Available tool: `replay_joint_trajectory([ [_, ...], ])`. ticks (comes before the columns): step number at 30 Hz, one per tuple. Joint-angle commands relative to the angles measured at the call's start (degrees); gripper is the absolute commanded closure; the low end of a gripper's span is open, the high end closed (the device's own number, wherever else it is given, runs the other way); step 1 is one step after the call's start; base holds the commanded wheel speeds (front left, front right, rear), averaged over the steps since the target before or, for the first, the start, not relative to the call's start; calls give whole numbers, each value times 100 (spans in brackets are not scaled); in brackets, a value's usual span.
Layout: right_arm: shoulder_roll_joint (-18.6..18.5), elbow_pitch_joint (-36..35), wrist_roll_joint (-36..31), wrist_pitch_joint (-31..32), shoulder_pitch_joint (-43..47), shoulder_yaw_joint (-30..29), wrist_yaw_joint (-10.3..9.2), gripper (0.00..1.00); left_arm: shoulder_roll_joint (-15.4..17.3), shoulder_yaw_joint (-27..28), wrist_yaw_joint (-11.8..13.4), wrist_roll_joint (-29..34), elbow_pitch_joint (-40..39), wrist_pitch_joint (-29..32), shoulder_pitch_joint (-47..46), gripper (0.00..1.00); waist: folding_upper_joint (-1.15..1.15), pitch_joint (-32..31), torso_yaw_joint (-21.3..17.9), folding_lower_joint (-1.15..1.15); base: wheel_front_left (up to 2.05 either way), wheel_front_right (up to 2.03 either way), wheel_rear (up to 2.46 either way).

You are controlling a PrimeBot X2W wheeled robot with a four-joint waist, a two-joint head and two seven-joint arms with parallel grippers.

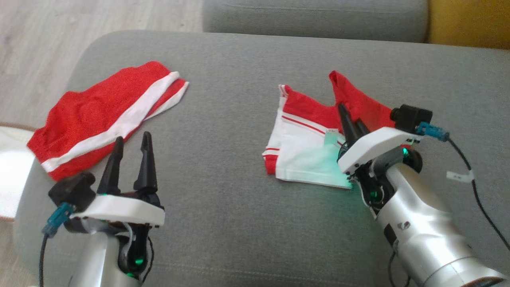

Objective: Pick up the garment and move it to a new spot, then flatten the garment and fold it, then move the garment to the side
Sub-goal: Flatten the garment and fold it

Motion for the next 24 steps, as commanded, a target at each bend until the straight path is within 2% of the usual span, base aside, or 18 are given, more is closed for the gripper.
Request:
replay_joint_trajectory([
  [1,66,-104,203,-115,-164,223,11,100,94,113,32,-73,-185,-29,-204,0,0,14,142,0,0,0,0],
  [9,66,369,1134,-447,-340,1233,11,100,94,13,68,-133,-148,-29,-194,0,0,95,499,0,0,0,0],
  [19,66,682,2150,-695,-588,2325,11,100,94,-102,91,-203,-112,-29,-220,0,0,191,688,0,0,0,0],
  [20,66,665,2229,-706,-604,2456,11,33,94,-108,93,-206,-107,-29,-226,0,0,193,693,0,0,0,0],
  [21,66,637,2326,-716,-613,2566,11,0,94,-109,95,-207,-101,-29,-229,0,0,193,694,0,0,0,0],
  [24,66,472,2583,-739,-649,2894,11,0,94,-86,109,-202,-90,-29,-218,0,0,171,655,0,0,0,0],
])
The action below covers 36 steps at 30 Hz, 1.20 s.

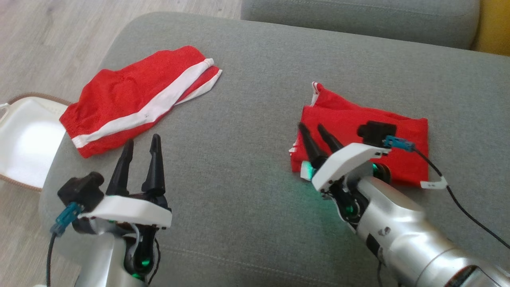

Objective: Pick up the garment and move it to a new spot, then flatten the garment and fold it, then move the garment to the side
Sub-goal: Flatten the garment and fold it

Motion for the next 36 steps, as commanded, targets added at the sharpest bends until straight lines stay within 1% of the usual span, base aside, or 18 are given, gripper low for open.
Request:
replay_joint_trajectory([
  [1,75,-212,139,-100,-244,154,12,0,93,193,58,-2,-152,-29,-207,0,0,-25,-53,0,0,0,0],
  [5,75,-156,256,-112,-387,327,12,0,93,228,66,-1,-149,-29,-189,0,0,-66,-171,0,0,0,0],
  [9,75,90,88,-116,-668,129,12,0,93,285,79,-14,-207,-29,-171,0,0,-126,-379,0,0,0,0],
  [13,75,442,-572,-117,-922,-171,12,0,93,344,82,-28,-321,-29,-165,0,0,-156,-634,0,0,0,0],
  [16,74,730,-1321,-117,-1130,-621,12,0,93,401,88,-58,-454,-29,-165,0,0,-170,-842,0,0,0,0],
  [18,-36,755,-1932,-117,-1216,-999,12,0,93,421,86,-83,-560,-29,-166,0,0,-174,-968,0,0,0,0],
  [20,-269,520,-2640,-117,-1168,-1415,12,0,93,436,84,-113,-680,-29,-170,0,0,-167,-1084,0,0,0,0],
  [22,-475,139,-3347,-118,-939,-1945,12,0,93,441,73,-120,-773,-29,-171,0,0,-162,-1187,0,0,0,0],
  [25,-638,-608,-4435,-118,-358,-2846,12,0,93,458,68,-110,-883,-29,-169,0,0,-151,-1314,0,0,0,0],
  [27,-596,-1160,-5123,-118,126,-3455,12,0,93,472,68,-96,-916,-29,-163,0,0,-159,-1381,0,0,0,0],
  [31,-247,-2160,-6184,-118,1106,-4508,12,0,93,477,42,9,-930,-29,-121,0,0,-182,-1477,0,0,0,0],
  [33,-89,-2578,-6543,-118,1520,-4833,12,0,93,477,22,57,-943,-29,-79,0,0,-181,-1514,0,0,0,0],
  [36,36,-3073,-6863,-118,2013,-5136,12,0,93,437,-20,211,-951,-29,2,0,0,-184,-1551,0,0,0,0],
])
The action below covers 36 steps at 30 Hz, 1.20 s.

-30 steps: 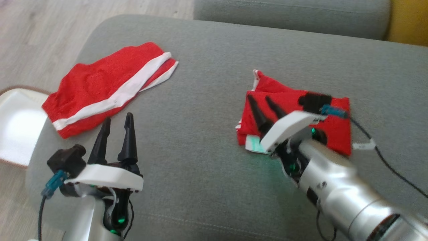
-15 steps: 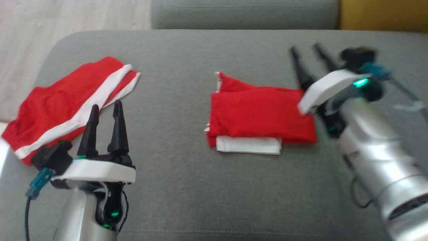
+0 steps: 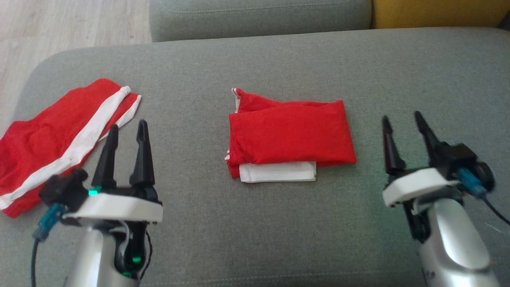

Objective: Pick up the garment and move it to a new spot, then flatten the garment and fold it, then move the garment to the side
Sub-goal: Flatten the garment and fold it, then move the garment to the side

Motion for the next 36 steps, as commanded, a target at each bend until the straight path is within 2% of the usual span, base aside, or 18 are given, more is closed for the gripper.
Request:
replay_joint_trajectory([
  [1,64,-426,-94,-61,-6,-63,12,0,93,181,-55,80,-216,-29,-23,0,0,1,-20,0,0,0,0],
  [8,83,-882,179,-61,488,-80,12,0,93,119,-104,303,-340,-29,138,0,0,20,-41,0,0,0,0],
  [22,85,-956,296,38,622,-80,12,0,93,76,-109,336,-332,-29,179,0,0,70,36,0,0,0,0],
  [28,85,-798,441,282,472,-52,12,0,93,-40,-128,323,-262,-29,85,0,0,288,189,0,0,0,0],
  [36,85,-33,775,852,-56,40,12,0,93,-184,-159,287,-179,-29,-128,0,0,700,542,0,0,0,0],
])
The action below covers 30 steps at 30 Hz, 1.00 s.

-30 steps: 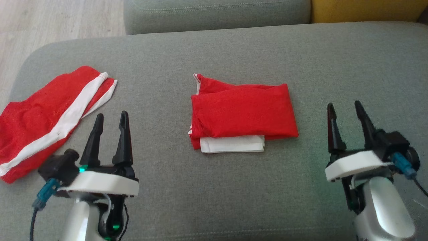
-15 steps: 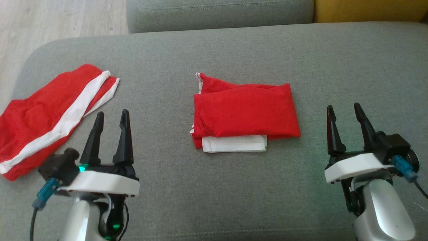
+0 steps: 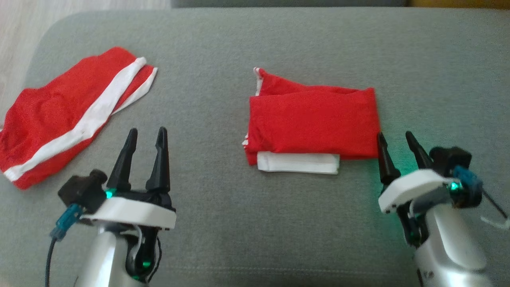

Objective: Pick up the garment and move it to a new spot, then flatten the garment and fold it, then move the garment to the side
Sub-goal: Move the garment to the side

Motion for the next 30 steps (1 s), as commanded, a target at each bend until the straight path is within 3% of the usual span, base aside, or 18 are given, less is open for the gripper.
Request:
replay_joint_trajectory([
  [1,5,-72,16,35,-307,96,12,0,87,122,-20,16,-168,-29,-293,0,0,162,158,0,0,0,0],
  [10,5,994,67,240,-1082,-241,12,0,87,57,-49,-14,-129,-29,-510,0,0,582,520,0,0,0,0],
  [17,5,1631,-72,154,-1548,-110,12,0,87,152,-63,-8,-154,-29,-655,0,0,799,523,0,0,0,0],
  [18,5,1699,-105,144,-1589,-52,12,32,87,168,-64,1,-147,-29,-675,0,0,809,504,0,0,0,0],
  [19,5,1699,-105,144,-1589,-52,12,32,87,168,-64,1,-147,-29,-675,0,0,809,504,0,0,0,0],
  [20,5,1748,-138,113,-1629,-12,12,100,87,177,-66,9,-142,-29,-696,0,0,815,480,0,0,0,0],
  [27,-18,1789,-1031,-110,-1841,-381,12,100,87,211,-74,33,-160,-29,-758,0,0,804,219,0,0,0,0],
  [30,-269,1621,-1451,-111,-1901,-675,12,100,87,228,-76,41,-179,-29,-763,0,0,810,115,0,0,0,0],
])
